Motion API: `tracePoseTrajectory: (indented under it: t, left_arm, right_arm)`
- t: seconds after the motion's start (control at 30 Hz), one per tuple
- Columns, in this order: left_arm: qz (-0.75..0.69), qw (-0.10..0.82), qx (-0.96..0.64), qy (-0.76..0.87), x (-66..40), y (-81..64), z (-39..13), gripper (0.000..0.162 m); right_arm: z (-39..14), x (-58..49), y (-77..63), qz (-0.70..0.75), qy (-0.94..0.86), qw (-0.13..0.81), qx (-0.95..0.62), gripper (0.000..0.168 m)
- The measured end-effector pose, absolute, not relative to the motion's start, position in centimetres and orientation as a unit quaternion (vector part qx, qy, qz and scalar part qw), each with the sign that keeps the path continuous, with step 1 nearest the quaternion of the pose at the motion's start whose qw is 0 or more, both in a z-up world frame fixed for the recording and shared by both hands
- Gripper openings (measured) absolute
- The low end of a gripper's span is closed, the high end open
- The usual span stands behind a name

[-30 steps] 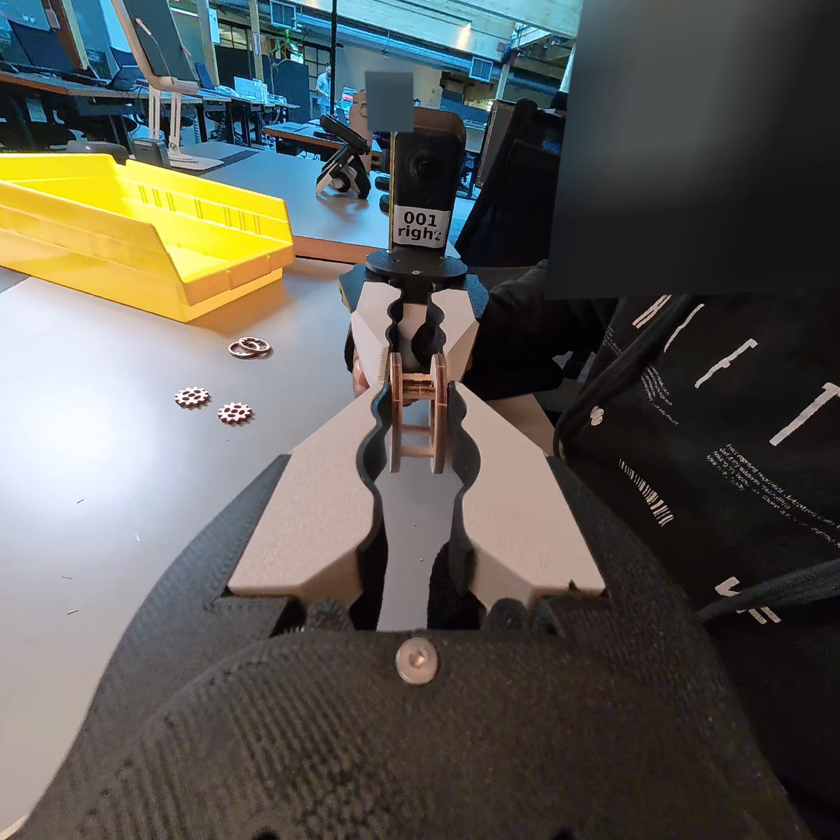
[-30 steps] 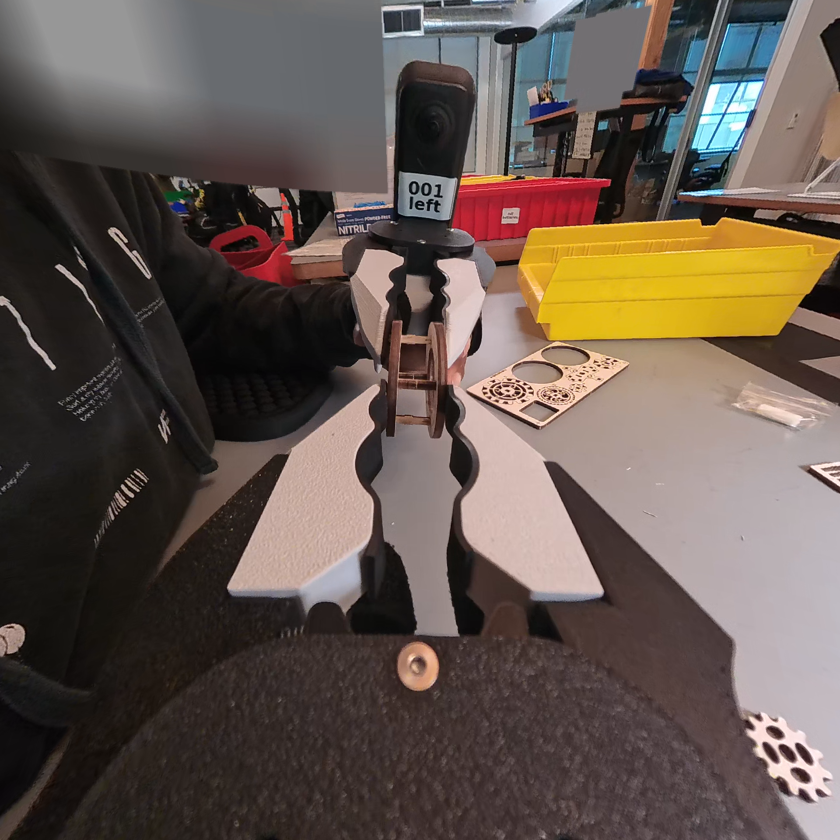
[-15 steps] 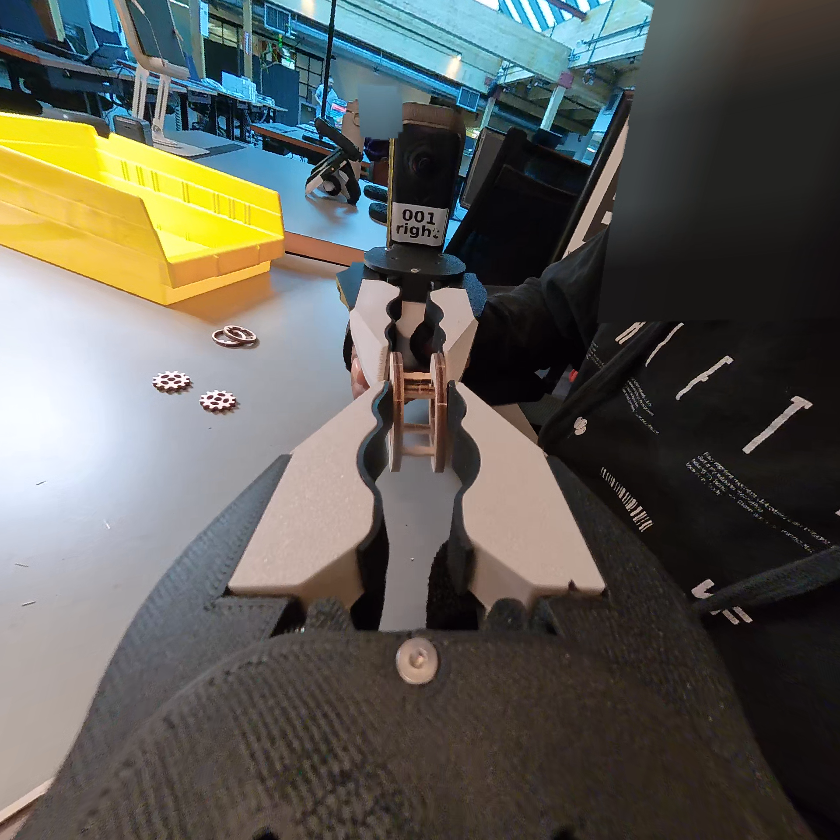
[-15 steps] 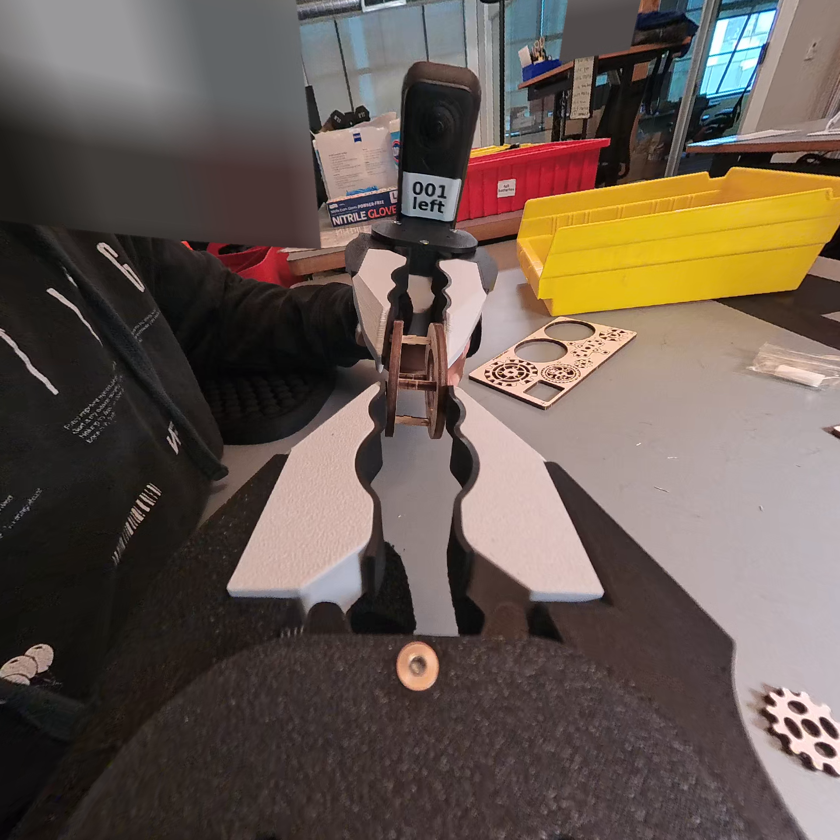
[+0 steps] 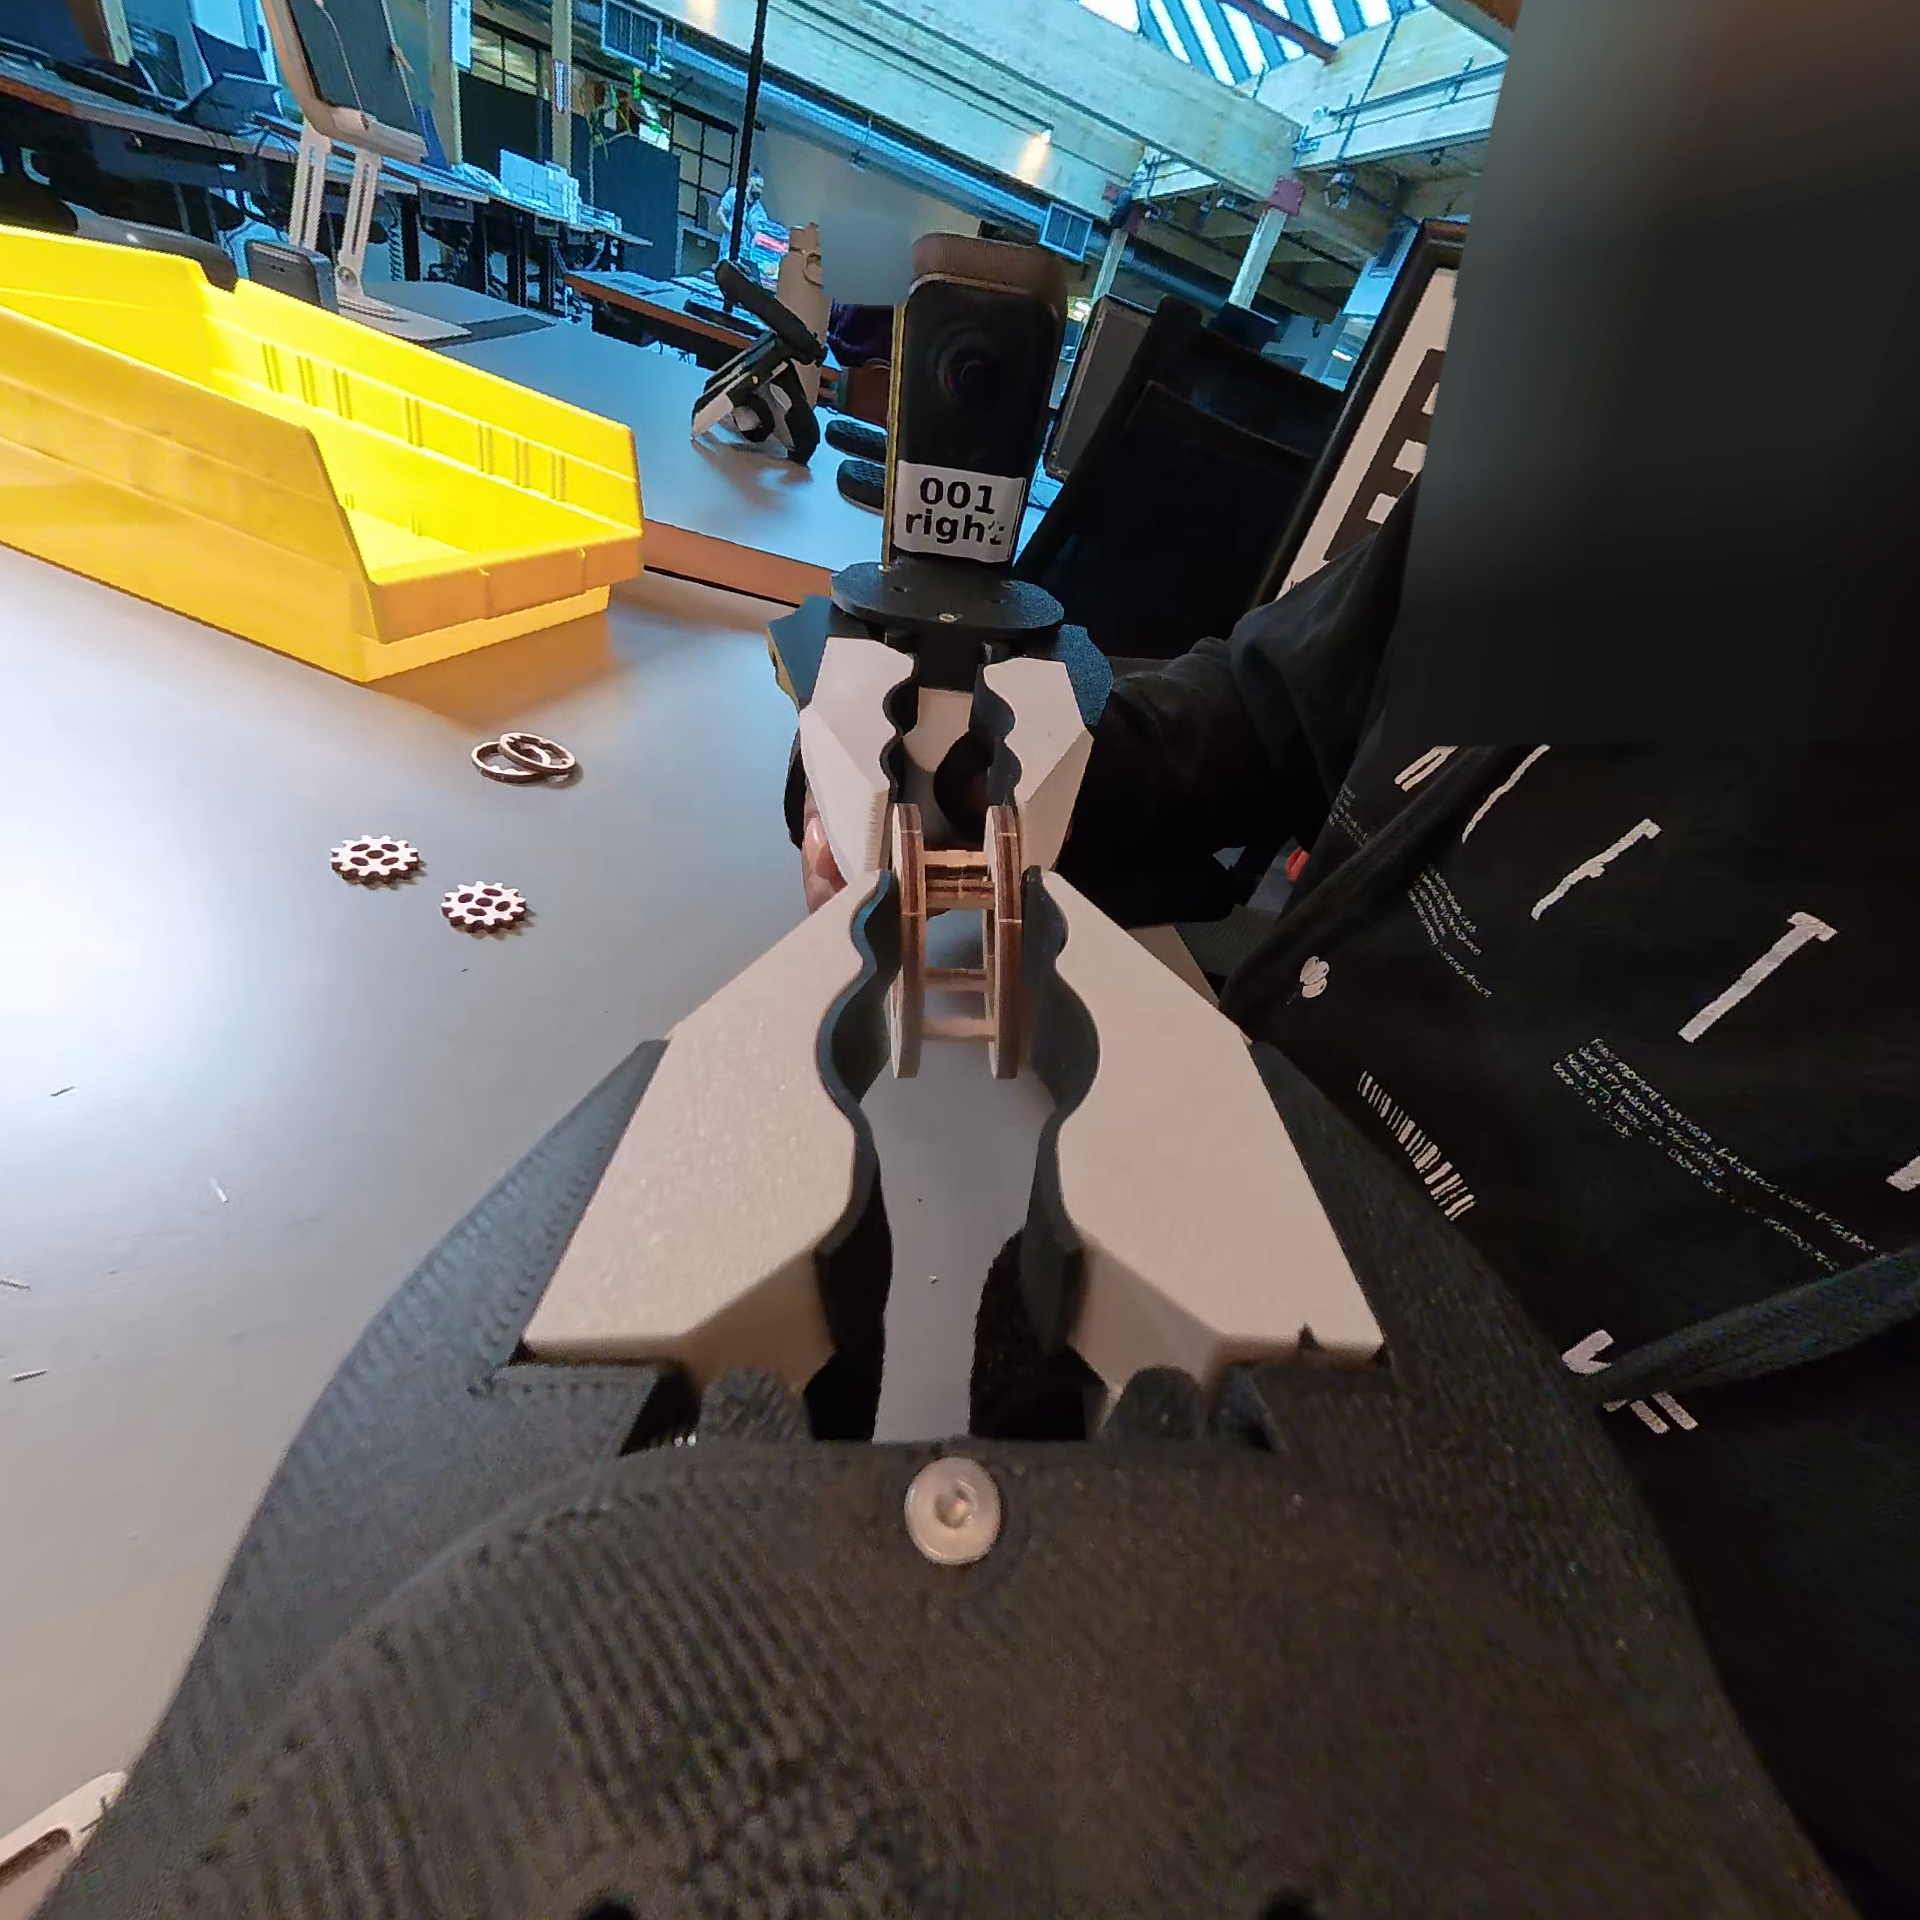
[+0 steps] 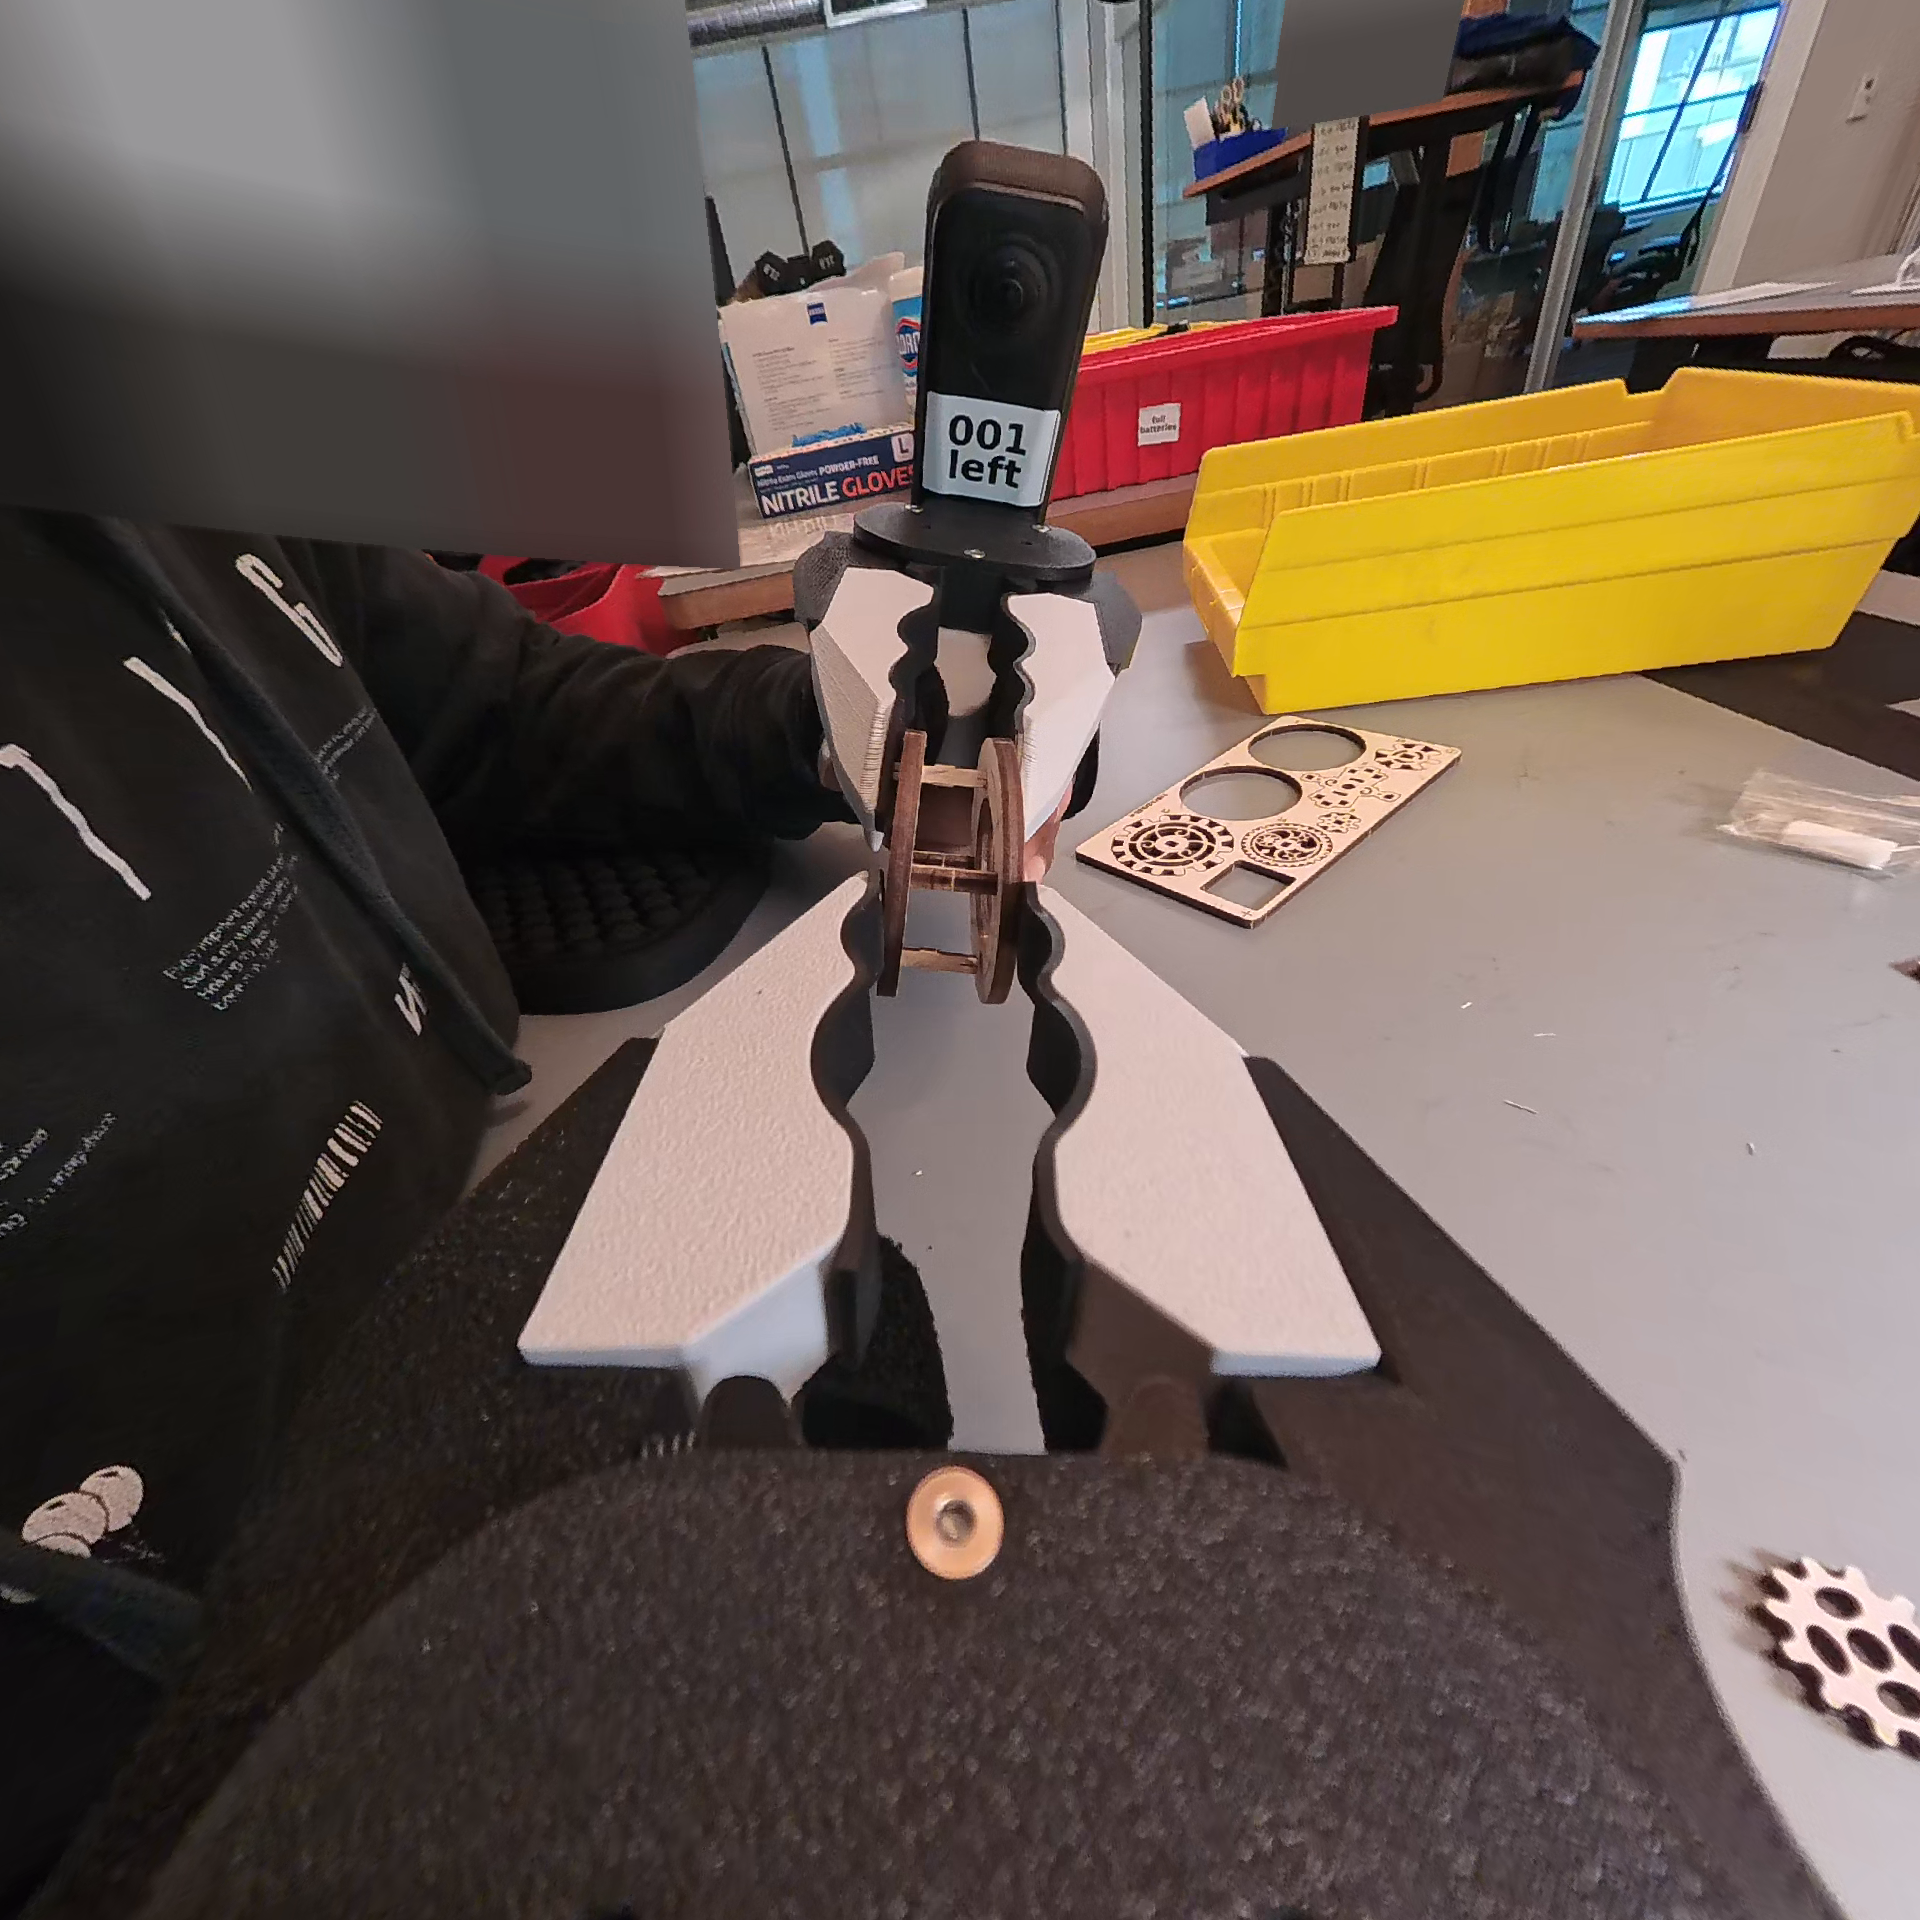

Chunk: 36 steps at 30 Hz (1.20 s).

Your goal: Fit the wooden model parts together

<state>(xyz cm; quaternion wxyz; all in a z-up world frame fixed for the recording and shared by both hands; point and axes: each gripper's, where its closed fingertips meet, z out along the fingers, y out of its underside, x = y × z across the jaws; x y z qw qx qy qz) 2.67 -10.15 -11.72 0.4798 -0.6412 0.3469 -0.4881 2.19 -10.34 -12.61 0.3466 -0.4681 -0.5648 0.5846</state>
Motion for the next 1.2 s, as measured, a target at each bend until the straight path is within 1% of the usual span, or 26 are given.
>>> tracePoseTrajectory:
  t: [0.2,0.27,0.33,0.47,0.73,1.03,1.2]
  left_arm:
    - [-0.487,0.485,-0.641,0.342,2.6,-10.0,-11.6,0.022]
    - [-0.473,0.491,-0.643,0.349,2.6,-9.9,-11.7,0.023]
    - [-0.452,0.502,-0.645,0.357,2.7,-9.9,-11.6,0.023]
    - [-0.372,0.54,-0.642,0.398,2.1,-9.8,-11.6,0.031]
    - [-0.237,0.564,-0.615,0.497,1.9,-10.9,-12.2,0.025]
    - [-0.196,0.572,-0.59,0.535,2.1,-11.4,-12.2,0.022]
    - [-0.204,0.567,-0.595,0.531,2.1,-11.3,-12.4,0.022]
  right_arm:
    - [-12.6,2.1,-10.1,0.58,-0.564,0.352,-0.471,0.022]
    - [-12.7,2.1,-10.0,0.568,-0.573,0.366,-0.463,0.022]
    - [-12.6,2.2,-9.9,0.55,-0.584,0.394,-0.449,0.022]
    - [-12.9,2.2,-10.1,0.467,-0.632,0.466,-0.406,0.022]
    - [-12.4,2.4,-10.6,0.34,-0.675,0.579,-0.307,0.022]
    - [-12.4,2.4,-10.8,0.301,-0.685,0.601,-0.279,0.022]
    - [-12.6,2.3,-10.6,0.322,-0.681,0.588,-0.295,0.022]
